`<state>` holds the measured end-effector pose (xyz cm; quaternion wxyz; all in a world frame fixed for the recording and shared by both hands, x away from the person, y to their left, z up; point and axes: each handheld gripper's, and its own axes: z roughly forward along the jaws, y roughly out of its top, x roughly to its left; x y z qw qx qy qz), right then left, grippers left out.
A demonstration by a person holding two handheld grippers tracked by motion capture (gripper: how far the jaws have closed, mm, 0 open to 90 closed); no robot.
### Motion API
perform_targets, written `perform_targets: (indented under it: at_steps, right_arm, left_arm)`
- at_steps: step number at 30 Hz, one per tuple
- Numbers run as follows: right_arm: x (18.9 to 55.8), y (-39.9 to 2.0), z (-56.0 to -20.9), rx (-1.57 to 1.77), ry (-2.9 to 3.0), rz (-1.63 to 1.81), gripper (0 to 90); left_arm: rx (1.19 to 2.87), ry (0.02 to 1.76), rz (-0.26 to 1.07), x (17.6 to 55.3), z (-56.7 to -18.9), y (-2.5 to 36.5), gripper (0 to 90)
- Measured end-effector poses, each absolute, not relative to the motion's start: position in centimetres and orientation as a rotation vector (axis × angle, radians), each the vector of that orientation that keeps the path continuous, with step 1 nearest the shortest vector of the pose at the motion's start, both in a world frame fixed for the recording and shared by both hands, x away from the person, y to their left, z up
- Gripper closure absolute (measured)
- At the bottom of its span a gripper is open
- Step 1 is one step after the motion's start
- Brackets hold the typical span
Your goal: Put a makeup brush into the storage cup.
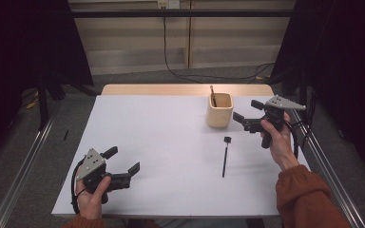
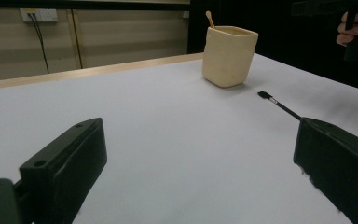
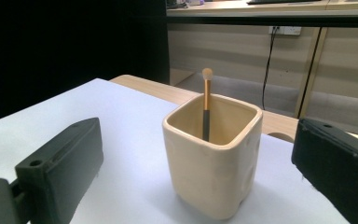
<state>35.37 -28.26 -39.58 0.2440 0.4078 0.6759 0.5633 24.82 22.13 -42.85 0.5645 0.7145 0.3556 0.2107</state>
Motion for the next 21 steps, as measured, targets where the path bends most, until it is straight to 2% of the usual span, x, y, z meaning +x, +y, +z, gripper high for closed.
perform_targets:
  at_steps: [21]
  right_arm:
    - [30.8,-29.8,-40.3,1.137,1.840,1.486,0.9]
  left_arm:
    - [1.671,0.846,0.509,24.7,-42.8,22.3,1.4]
